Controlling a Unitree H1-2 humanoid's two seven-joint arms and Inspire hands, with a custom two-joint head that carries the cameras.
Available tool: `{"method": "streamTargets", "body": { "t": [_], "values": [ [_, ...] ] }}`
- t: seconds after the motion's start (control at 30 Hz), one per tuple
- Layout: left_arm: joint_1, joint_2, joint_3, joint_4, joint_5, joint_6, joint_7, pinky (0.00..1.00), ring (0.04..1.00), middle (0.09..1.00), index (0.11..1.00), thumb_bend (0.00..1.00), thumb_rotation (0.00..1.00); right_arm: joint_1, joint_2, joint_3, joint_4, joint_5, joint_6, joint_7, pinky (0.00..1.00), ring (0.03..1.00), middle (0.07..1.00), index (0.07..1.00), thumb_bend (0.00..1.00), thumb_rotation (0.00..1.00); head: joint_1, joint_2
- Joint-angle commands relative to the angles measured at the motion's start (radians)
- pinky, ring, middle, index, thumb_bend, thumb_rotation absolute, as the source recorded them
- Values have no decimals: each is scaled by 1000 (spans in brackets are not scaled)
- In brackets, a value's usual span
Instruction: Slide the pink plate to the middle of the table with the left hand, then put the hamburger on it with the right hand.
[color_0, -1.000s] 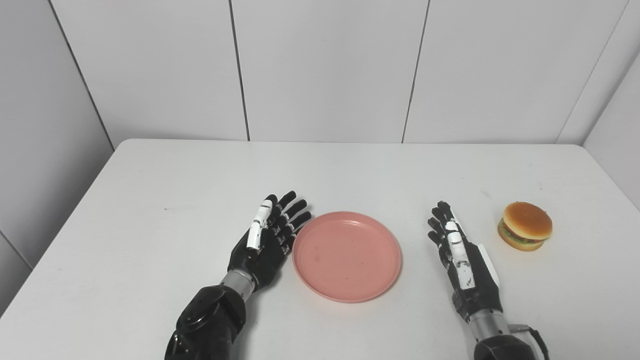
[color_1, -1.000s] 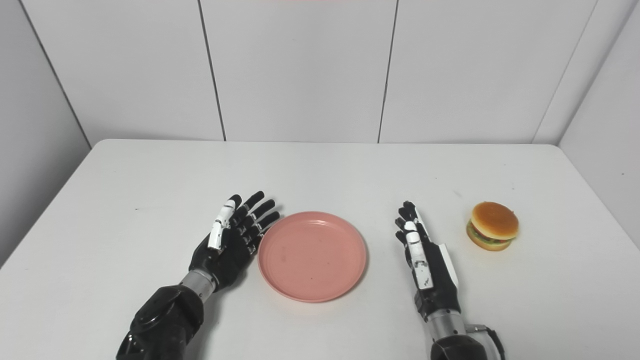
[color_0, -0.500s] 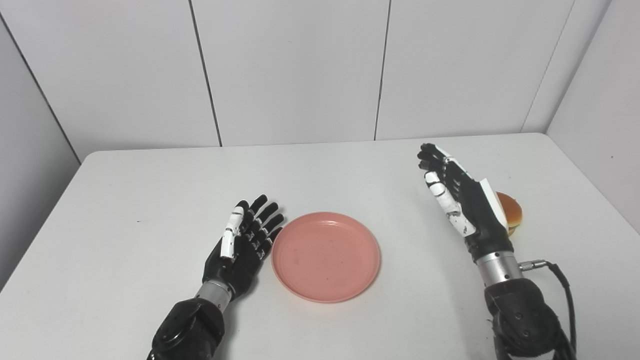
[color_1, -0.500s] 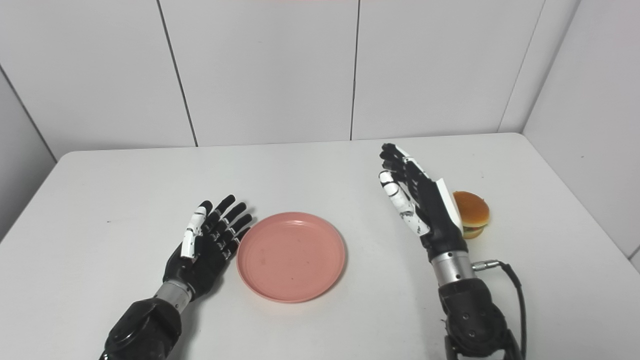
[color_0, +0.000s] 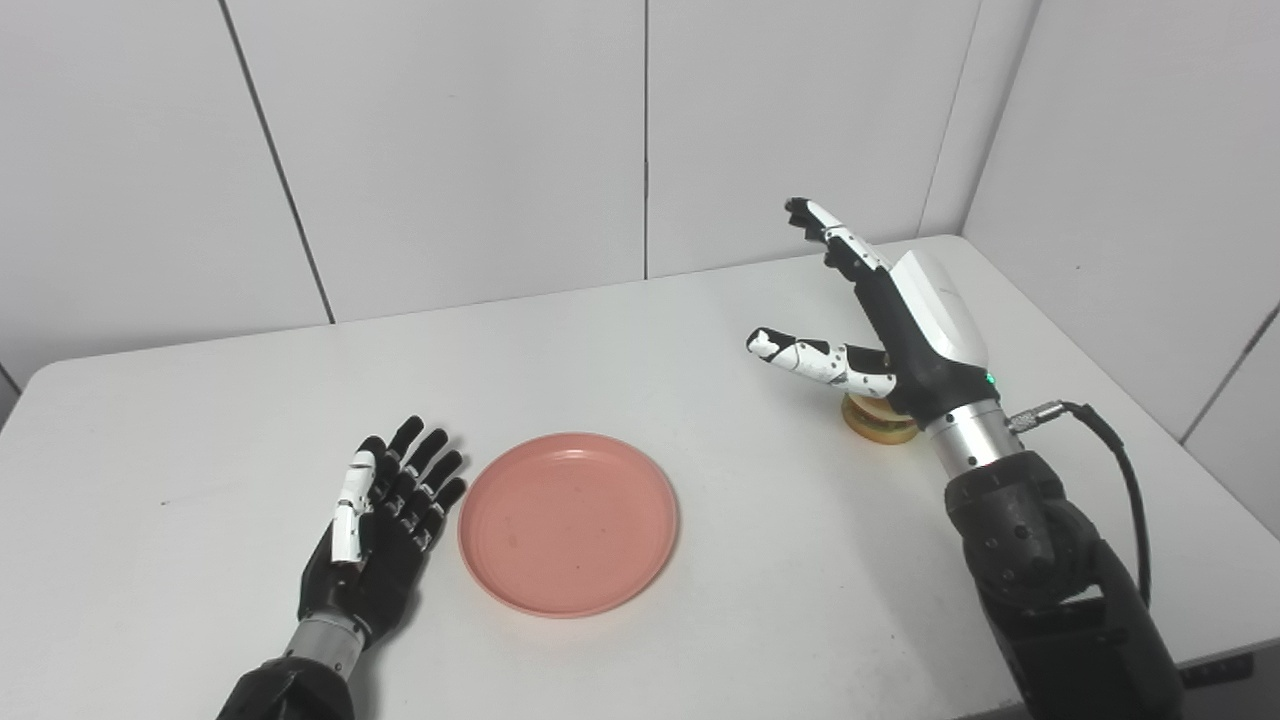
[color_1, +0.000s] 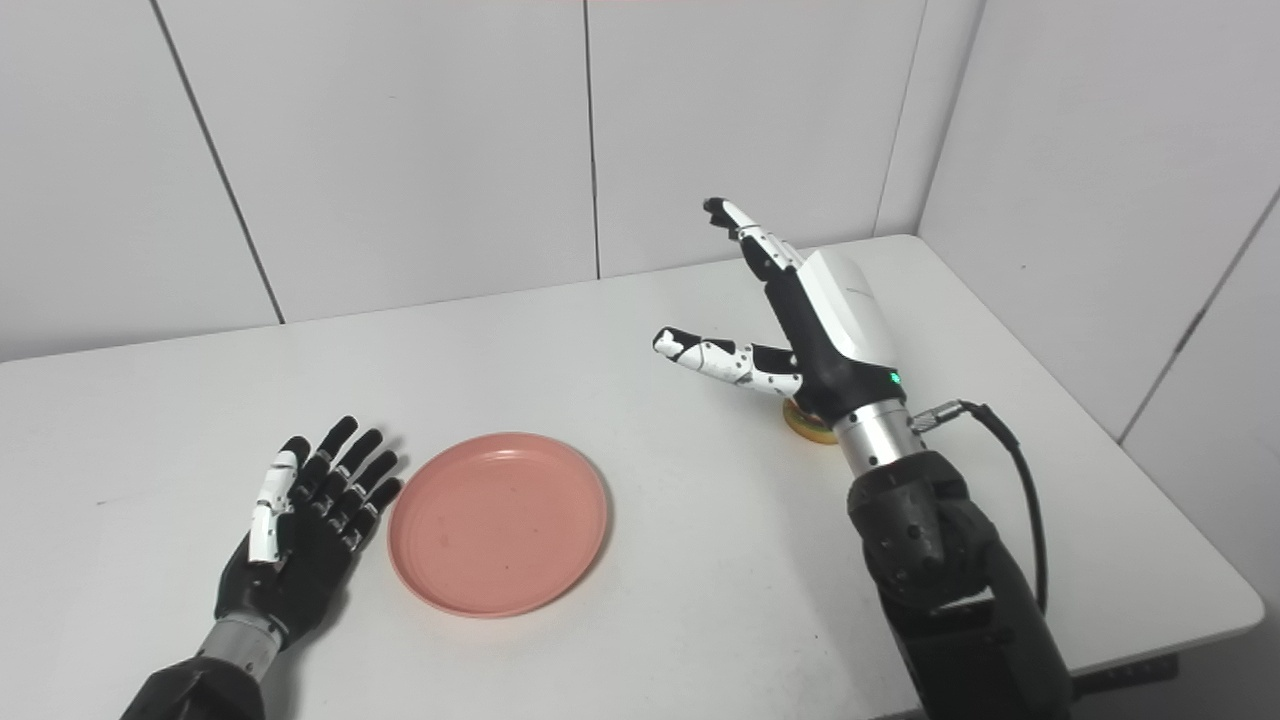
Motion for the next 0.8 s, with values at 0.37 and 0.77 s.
{"method": "streamTargets", "body": {
  "t": [0.37, 0.77],
  "values": [
    [-25, 30, 31, 46, -39, -40, -36, 964, 944, 952, 946, 354, 1000, -48, -146, -27, 30, -295, 190, 126, 795, 924, 965, 999, 1000, 649, -29, -12],
    [-24, 41, 38, 40, -44, -29, -34, 971, 942, 947, 947, 348, 1000, -28, -181, -17, 180, -351, 223, 143, 806, 921, 946, 990, 1000, 696, -37, -1]
  ]
}}
